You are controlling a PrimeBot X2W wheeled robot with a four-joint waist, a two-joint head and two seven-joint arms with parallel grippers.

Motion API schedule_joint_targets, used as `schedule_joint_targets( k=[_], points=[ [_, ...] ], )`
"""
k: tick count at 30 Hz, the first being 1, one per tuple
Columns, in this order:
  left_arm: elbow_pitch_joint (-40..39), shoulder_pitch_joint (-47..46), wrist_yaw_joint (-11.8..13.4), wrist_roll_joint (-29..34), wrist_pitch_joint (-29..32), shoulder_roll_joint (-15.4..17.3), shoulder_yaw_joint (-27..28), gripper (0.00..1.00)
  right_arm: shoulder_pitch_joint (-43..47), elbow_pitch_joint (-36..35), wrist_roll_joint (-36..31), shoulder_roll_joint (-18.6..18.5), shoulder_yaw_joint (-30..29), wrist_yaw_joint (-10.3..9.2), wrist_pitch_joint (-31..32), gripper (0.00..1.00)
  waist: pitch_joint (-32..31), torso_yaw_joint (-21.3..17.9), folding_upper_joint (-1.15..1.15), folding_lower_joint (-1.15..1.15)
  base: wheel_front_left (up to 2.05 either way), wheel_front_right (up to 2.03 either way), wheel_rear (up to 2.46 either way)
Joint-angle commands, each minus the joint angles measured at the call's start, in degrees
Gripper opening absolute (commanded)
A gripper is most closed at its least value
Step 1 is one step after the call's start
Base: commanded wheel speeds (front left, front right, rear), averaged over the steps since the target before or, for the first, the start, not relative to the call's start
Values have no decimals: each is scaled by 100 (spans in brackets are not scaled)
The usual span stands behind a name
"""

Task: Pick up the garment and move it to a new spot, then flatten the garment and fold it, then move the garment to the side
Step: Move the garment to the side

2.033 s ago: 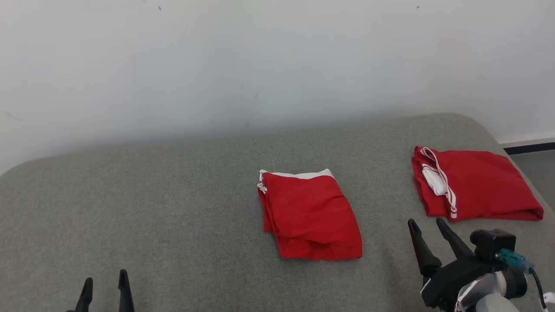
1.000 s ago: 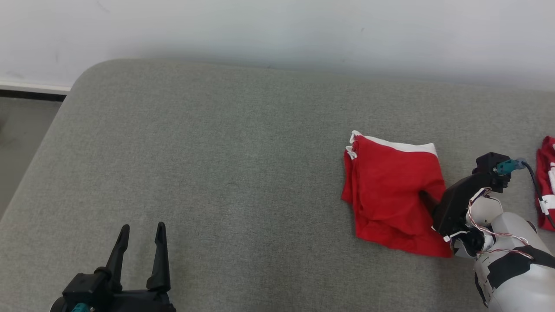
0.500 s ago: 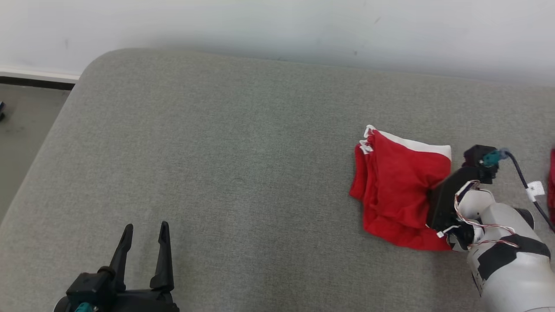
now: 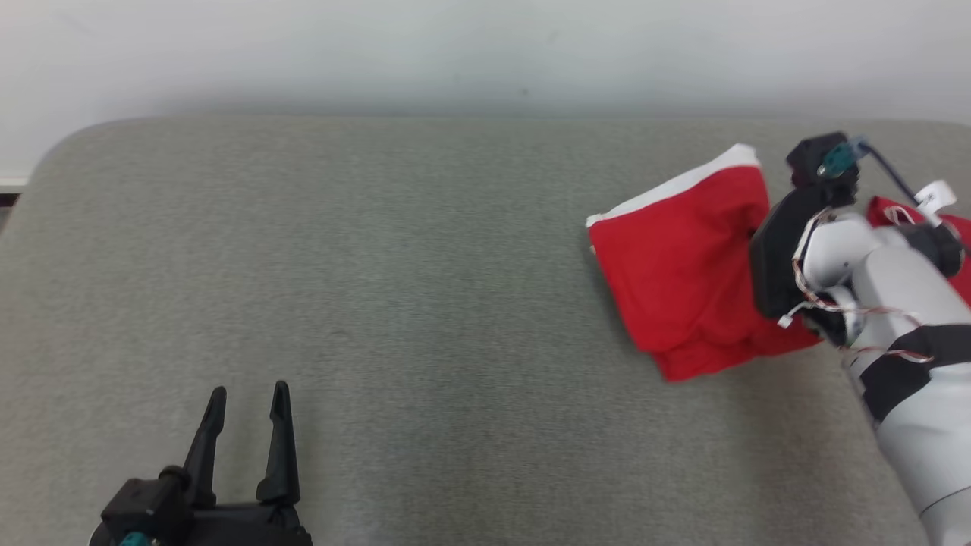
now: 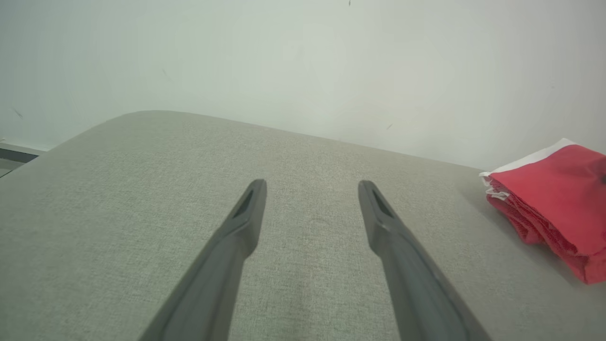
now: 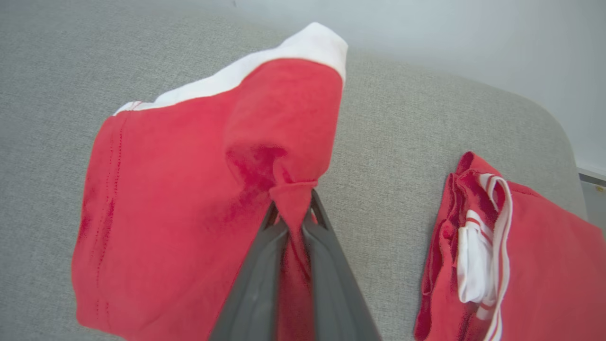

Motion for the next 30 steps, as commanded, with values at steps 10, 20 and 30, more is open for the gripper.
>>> schedule_joint_targets(
  k=[10,20,30],
  points=[
    [-114,-480,-46,-5,-1,1,-68,100,-457,-696,337,-829,728,0,160,0,655,-950,-1,0,0,0,0],
    [-201,-833,-197,204,-1,3,12,100,-732,-603,261,-1462,607,0,-192,0,1108,-1191,-1,0,0,0,0],
    [-313,-942,-293,307,-1,1,-68,100,-569,-70,-450,-2128,192,0,-902,0,1320,-966,-1,0,0,0,0]
  ],
)
